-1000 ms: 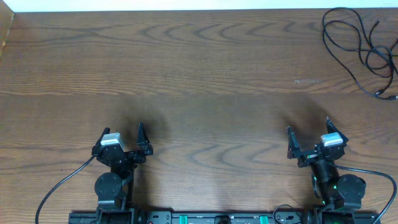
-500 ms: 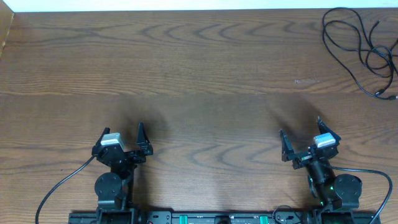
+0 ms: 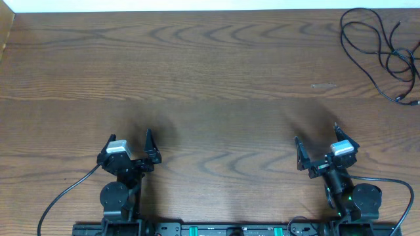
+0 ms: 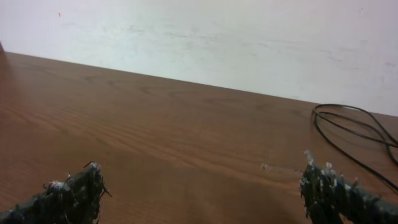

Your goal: Untangle cables

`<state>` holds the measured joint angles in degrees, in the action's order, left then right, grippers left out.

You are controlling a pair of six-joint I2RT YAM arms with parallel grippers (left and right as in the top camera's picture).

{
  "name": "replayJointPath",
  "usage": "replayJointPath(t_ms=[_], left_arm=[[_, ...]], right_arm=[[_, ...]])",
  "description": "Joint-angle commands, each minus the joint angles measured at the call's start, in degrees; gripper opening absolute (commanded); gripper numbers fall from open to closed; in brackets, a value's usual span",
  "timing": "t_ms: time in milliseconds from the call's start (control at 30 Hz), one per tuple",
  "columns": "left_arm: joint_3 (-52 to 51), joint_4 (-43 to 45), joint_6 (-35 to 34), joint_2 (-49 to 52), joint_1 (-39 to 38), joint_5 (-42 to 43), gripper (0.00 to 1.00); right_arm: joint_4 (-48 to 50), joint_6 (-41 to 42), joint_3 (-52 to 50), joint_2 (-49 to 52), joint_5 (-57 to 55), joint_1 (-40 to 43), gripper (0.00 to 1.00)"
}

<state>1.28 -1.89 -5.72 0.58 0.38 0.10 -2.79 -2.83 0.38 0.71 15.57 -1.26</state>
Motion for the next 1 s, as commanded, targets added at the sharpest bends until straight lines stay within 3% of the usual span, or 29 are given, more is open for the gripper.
replayJointPath(t_ms=[0,967], left_arm=[[-1.05,-2.34,0.76,-0.35,0.35,-0.55,0.98],[-1.05,-2.34,0.76,-0.35,0.35,-0.55,0.98]], right_arm=[[-0.37,-0.87,-0.07,-0.44,-0.42,-0.35,0.99],[-0.72,-1.11,-0.04,-0.44,-5.09,-2.95,0.99]])
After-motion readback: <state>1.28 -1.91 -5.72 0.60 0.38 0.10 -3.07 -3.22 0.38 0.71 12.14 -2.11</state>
